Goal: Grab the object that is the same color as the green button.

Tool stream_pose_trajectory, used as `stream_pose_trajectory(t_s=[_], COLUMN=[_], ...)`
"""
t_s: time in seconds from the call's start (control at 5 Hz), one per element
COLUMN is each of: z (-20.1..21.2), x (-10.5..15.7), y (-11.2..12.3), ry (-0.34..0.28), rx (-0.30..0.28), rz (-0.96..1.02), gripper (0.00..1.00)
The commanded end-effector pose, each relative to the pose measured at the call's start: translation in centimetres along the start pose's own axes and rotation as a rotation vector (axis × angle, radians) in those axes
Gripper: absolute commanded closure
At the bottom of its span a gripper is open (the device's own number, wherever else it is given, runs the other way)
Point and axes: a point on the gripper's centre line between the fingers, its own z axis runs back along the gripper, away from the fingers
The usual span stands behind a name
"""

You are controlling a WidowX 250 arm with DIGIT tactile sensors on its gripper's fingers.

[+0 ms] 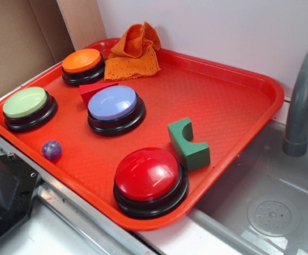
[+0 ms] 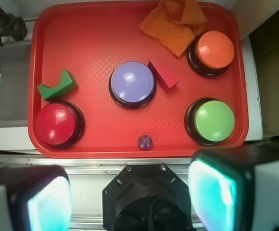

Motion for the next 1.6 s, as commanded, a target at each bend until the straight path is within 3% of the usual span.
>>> stream_pose_trajectory(t_s=[0.0, 0.2, 0.6, 0.8, 1.2, 1.4], z=[0.0, -0.6, -3.0, -4.3, -9.5, -12.5], x=[0.0, 0.7, 3.0, 4.7, 6.0, 6.4], y=[0.0, -0.8, -3.5, -5.6, -8.5, -9.4], ry=[0.000, -0.026, -0.014, -0.079, -0.018, -0.045], rx=[0.000, -0.006, -0.053, -0.101, -0.062, -0.046], rz=[0.000, 0.050, 0.131, 0.209, 0.343, 0.454], gripper=[0.00, 0.00, 0.00, 0.00, 0.00, 0.00])
